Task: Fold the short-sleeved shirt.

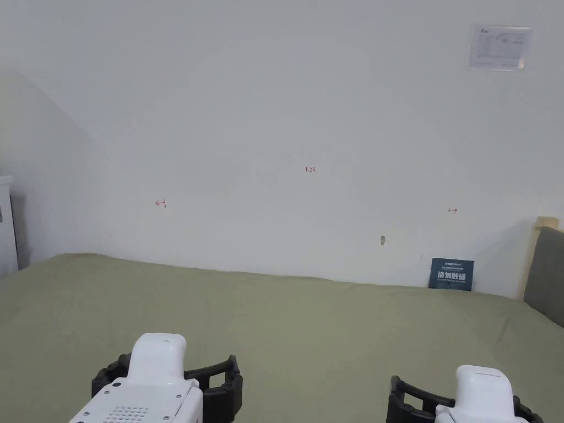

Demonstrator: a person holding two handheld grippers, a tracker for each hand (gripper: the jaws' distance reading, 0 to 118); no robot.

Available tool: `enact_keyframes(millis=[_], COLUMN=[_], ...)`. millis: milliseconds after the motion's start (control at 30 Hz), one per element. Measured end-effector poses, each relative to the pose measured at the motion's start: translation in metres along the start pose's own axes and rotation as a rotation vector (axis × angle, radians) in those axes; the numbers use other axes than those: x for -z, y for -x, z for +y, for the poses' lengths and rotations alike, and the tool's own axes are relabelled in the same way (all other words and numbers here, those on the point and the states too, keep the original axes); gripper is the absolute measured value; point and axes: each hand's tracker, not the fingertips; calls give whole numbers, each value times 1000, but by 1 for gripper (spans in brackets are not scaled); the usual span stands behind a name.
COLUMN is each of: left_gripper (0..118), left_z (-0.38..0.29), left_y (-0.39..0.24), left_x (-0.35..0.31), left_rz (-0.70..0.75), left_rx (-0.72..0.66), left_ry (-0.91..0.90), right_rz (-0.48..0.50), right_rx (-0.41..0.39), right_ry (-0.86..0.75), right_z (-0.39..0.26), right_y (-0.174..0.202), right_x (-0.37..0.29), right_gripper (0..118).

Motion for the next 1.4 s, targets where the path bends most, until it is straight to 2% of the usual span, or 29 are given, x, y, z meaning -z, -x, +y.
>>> enact_keyframes(millis=[400, 833, 1000, 1133, 1267, 1400], left_gripper=[117, 117, 117, 117, 117, 117], left_z=[-2, -3, -3, -4, -4, -3], left_y=[0, 5, 3, 3, 3, 1], left_x=[1, 5, 3, 3, 3, 1], left_rz=[3, -2, -7, -12, -13, -14], left_rx=[7, -12, 4, 0, -11, -2], left_ry=[4, 20, 23, 27, 29, 25], right_rz=[44, -3, 24, 72, 117, 100], right_rx=[21, 20, 32, -8, 38, 62], right_ry=[-41, -49, -54, -104, -115, -93], right_z=[-2, 0, 3, 7, 13, 14], right_y=[1, 2, 2, 5, 4, 1], right_x=[-4, -5, -8, -15, -17, -11], right_gripper=[118, 118, 118, 118, 118, 118])
